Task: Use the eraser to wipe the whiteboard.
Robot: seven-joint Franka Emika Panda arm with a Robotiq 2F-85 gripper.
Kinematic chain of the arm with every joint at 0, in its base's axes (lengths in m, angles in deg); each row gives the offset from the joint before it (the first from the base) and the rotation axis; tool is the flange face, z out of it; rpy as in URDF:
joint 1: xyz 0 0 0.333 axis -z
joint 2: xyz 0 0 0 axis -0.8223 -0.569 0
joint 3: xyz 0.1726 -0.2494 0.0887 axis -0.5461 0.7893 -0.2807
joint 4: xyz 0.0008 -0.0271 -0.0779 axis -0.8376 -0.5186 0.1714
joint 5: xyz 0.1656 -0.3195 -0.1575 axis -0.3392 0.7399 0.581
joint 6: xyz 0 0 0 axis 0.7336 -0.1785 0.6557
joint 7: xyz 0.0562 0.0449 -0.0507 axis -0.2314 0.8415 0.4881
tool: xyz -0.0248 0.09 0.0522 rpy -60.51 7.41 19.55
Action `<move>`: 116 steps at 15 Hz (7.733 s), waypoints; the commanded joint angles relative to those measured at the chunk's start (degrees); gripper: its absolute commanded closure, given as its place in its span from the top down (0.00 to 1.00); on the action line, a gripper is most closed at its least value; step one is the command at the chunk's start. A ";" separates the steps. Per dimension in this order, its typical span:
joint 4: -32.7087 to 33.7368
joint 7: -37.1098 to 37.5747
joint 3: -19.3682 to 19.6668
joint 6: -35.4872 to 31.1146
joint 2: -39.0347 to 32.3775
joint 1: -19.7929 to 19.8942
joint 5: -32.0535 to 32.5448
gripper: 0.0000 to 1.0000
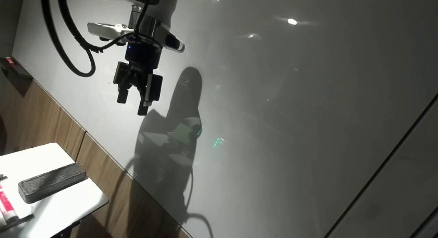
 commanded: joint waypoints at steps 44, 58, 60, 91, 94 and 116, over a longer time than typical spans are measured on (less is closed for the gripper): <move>-19.45 10.73 -1.82 -33.95 -21.20 -4.23 6.29 1.00; -19.28 11.64 -0.83 -34.97 -23.77 -7.71 5.48 0.30; -19.14 12.19 -1.95 -34.30 -22.85 -9.20 4.39 0.30; -14.14 24.60 -9.18 -31.39 -23.53 -17.38 -0.22 0.30; -13.93 25.00 -9.25 -31.29 -23.85 -17.73 0.25 0.80; -18.59 20.99 -14.96 -30.24 -11.67 -17.43 -3.86 1.00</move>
